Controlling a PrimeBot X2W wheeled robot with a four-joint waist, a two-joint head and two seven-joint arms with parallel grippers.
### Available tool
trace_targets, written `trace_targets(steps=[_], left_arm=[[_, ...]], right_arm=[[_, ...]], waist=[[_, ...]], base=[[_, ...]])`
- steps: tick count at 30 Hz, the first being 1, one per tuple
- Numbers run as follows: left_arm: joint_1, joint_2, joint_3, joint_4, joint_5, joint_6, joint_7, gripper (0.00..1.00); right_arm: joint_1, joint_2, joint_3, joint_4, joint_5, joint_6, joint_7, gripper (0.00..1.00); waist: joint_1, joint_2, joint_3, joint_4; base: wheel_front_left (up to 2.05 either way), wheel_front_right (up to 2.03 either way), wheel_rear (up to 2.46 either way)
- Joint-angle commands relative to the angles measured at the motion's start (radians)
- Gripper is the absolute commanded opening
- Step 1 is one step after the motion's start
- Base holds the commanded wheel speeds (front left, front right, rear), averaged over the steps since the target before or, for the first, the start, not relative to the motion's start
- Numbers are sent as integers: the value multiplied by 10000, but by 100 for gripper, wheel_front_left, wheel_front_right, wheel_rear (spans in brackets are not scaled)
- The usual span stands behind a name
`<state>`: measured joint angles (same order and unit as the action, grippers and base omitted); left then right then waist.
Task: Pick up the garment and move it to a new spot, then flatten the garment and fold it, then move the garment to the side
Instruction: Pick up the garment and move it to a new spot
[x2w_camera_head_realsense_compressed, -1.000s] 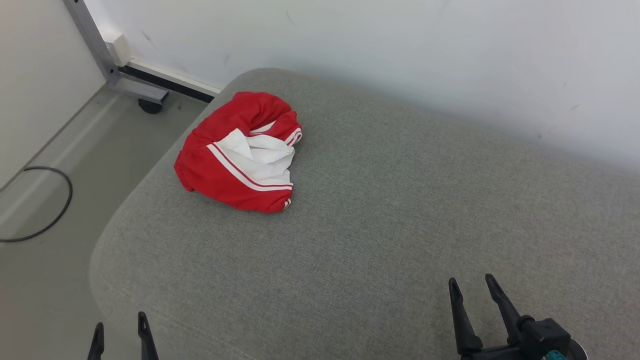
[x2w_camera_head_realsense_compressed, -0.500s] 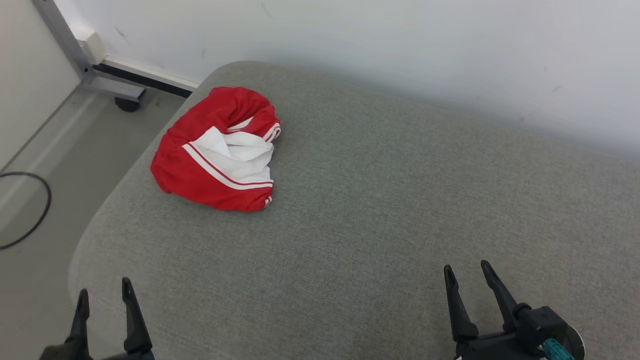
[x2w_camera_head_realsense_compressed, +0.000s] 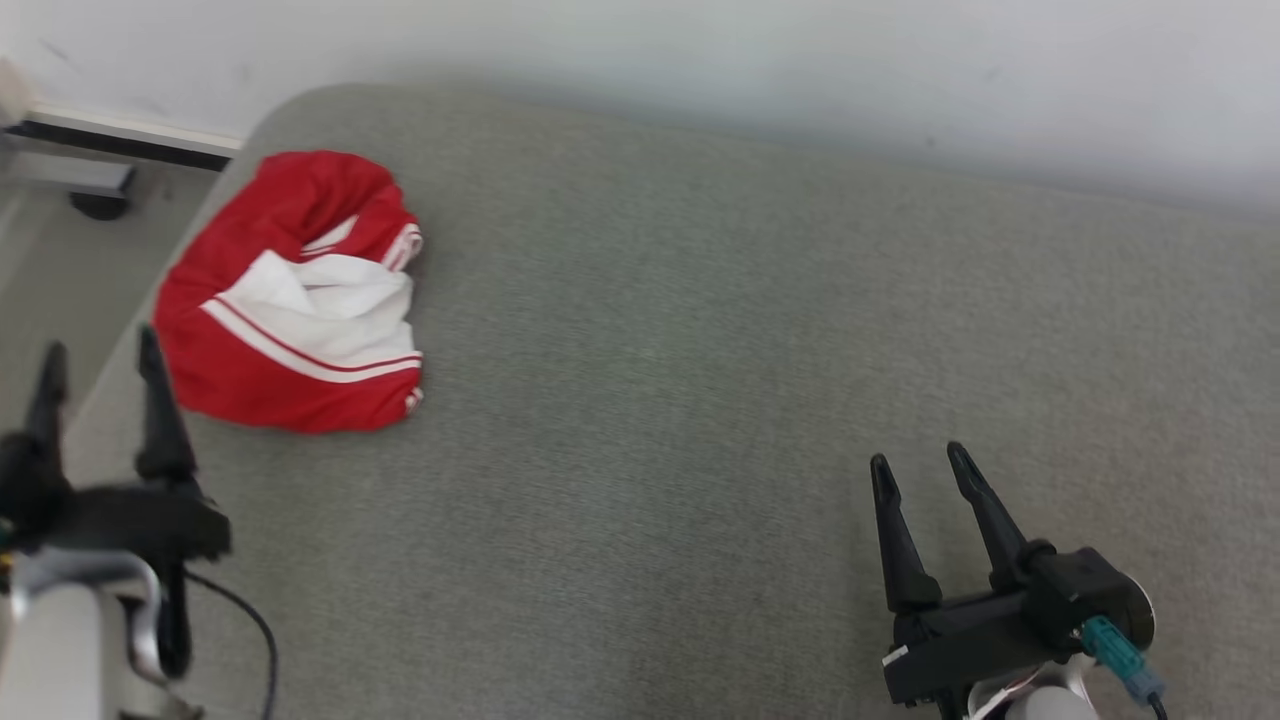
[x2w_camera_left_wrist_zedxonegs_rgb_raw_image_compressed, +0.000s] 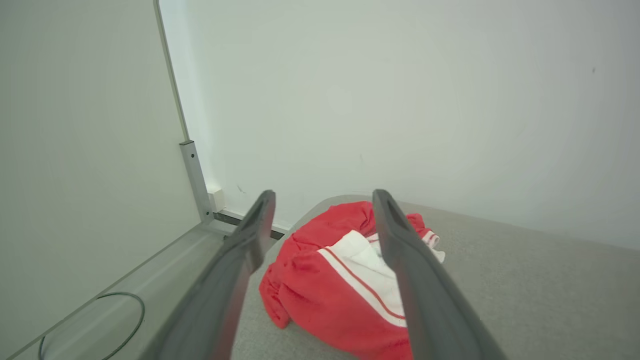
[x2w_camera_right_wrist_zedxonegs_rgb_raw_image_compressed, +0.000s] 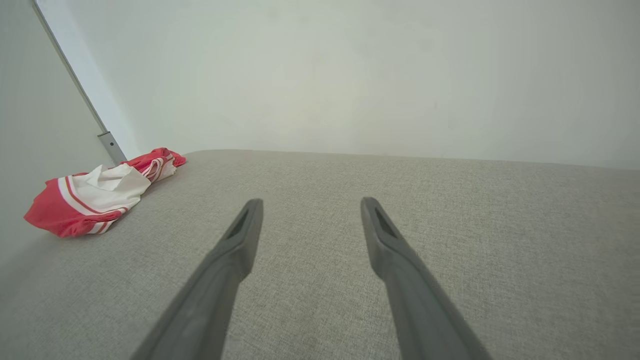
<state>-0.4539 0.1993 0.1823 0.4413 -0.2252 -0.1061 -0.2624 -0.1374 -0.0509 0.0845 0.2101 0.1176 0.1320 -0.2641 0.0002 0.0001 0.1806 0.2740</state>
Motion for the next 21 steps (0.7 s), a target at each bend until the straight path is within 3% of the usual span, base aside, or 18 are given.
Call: trace_targets(steps=[1, 10, 15, 21], left_arm=[[-455, 194, 26, 270, -123, -70, 45, 100], [-2583, 1617, -52, 1801, -812, -224, 980, 100], [-3401, 2406, -354, 2796, -1117, -229, 1916, 100], [-3922, 2957, -554, 4033, -1722, -239, 3565, 100]], right_arm=[[-203, 11, 54, -69, 63, -28, -3, 100], [-770, 11, 122, -242, 377, -28, -3, 100], [-996, 16, 141, -324, 497, -28, -3, 100], [-1147, 16, 239, -421, 663, -28, -3, 100]], waist=[[-2, -1, 778, -802], [-2, -1, 1740, -1909], [-2, -1, 2135, -2448], [-2, -1, 2362, -2876]], base=[[0, 0, 0], [0, 0, 0], [0, 0, 0], [0, 0, 0]])
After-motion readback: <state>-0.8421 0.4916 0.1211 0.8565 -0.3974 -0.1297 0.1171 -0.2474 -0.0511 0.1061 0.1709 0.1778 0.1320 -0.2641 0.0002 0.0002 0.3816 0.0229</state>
